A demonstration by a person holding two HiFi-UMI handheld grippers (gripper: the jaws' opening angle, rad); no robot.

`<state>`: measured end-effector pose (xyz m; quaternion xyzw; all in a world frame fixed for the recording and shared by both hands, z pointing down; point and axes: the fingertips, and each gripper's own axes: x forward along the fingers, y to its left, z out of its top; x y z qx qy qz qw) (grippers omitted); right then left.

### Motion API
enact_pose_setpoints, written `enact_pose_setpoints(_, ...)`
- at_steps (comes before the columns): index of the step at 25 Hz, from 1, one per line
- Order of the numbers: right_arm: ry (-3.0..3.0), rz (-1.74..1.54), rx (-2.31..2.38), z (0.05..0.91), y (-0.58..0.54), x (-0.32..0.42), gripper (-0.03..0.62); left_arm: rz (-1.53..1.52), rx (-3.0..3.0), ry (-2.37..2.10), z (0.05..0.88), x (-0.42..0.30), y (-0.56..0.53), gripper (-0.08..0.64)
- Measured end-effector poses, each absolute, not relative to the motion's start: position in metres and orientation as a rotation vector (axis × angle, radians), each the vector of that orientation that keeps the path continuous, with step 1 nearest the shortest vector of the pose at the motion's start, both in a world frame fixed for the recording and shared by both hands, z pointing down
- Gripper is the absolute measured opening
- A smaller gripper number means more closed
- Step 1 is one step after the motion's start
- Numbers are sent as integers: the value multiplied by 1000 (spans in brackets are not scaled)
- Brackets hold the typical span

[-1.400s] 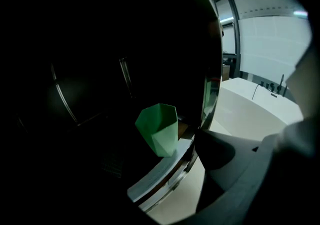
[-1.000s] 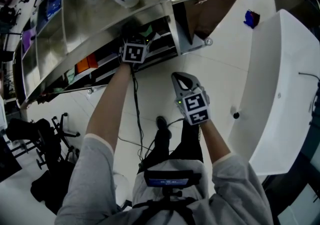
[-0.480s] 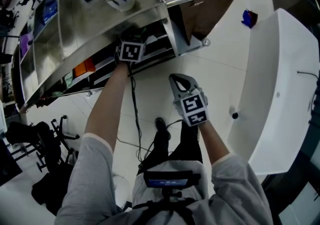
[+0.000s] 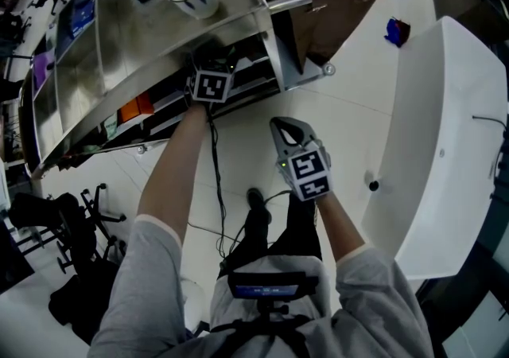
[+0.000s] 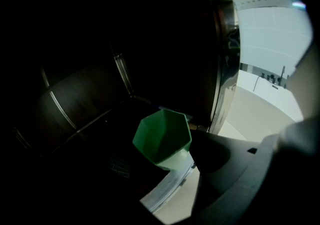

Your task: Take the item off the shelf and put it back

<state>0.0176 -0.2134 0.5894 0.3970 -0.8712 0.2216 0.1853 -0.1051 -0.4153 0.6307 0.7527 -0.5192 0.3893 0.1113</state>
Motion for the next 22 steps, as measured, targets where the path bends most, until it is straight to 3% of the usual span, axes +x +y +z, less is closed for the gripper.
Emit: enact_pose_setpoints(22, -2438, 535, 1162, 543, -161, 12, 9, 1028, 2270, -1503, 568, -112, -272, 341)
